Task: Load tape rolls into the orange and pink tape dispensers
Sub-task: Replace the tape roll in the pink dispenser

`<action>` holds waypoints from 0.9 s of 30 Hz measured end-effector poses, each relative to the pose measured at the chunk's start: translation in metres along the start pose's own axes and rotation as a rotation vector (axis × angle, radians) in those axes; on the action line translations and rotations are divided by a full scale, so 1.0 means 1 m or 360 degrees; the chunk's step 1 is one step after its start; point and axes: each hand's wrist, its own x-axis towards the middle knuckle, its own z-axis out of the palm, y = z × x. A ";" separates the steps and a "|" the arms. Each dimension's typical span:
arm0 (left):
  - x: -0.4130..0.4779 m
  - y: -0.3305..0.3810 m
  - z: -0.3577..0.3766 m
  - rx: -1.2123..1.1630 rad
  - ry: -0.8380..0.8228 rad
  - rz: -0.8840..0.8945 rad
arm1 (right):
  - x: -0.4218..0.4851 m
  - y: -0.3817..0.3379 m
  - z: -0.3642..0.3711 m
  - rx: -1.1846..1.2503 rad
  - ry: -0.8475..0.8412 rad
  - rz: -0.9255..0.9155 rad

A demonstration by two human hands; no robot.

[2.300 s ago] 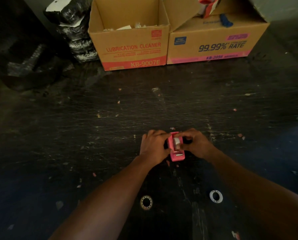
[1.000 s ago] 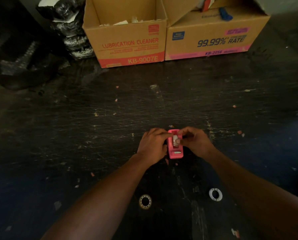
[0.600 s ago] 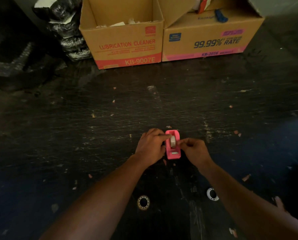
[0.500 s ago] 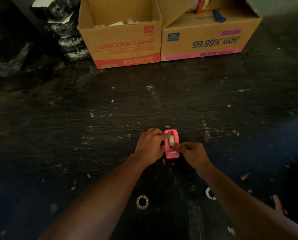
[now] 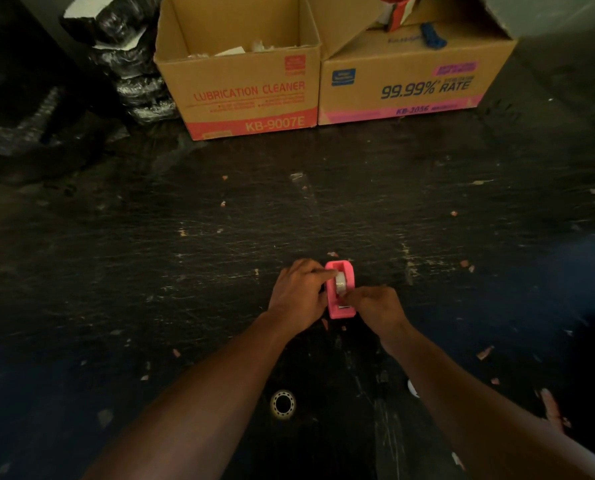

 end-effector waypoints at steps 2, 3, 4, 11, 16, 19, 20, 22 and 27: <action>-0.001 0.001 0.000 0.0001 0.0007 0.0006 | 0.000 0.000 0.002 0.0013 -0.0006 -0.0036; -0.001 0.000 0.000 0.0007 0.0014 0.0009 | -0.001 0.000 0.002 0.0004 -0.0013 -0.0060; -0.001 0.000 0.000 0.0022 0.0023 0.0009 | -0.002 -0.001 0.002 -0.0010 -0.0025 -0.0082; 0.000 0.002 -0.004 0.0144 -0.0049 0.0105 | -0.008 0.004 -0.003 -0.0070 -0.0062 -0.0176; 0.001 0.001 -0.002 0.0178 -0.0123 0.0137 | -0.011 0.008 -0.001 -0.0102 -0.0040 -0.0195; 0.001 0.000 0.000 0.0141 -0.0105 0.0133 | -0.016 0.004 -0.005 -0.0064 -0.0081 -0.0200; 0.001 0.000 0.001 0.0136 -0.0104 0.0131 | -0.017 0.005 -0.007 -0.0070 -0.0089 -0.0205; 0.002 -0.001 0.001 0.0136 -0.0101 0.0139 | -0.018 0.008 -0.011 -0.0116 -0.0088 -0.0221; 0.001 0.001 0.001 0.0142 -0.0103 0.0141 | -0.022 0.010 -0.017 -0.0200 -0.0112 -0.0171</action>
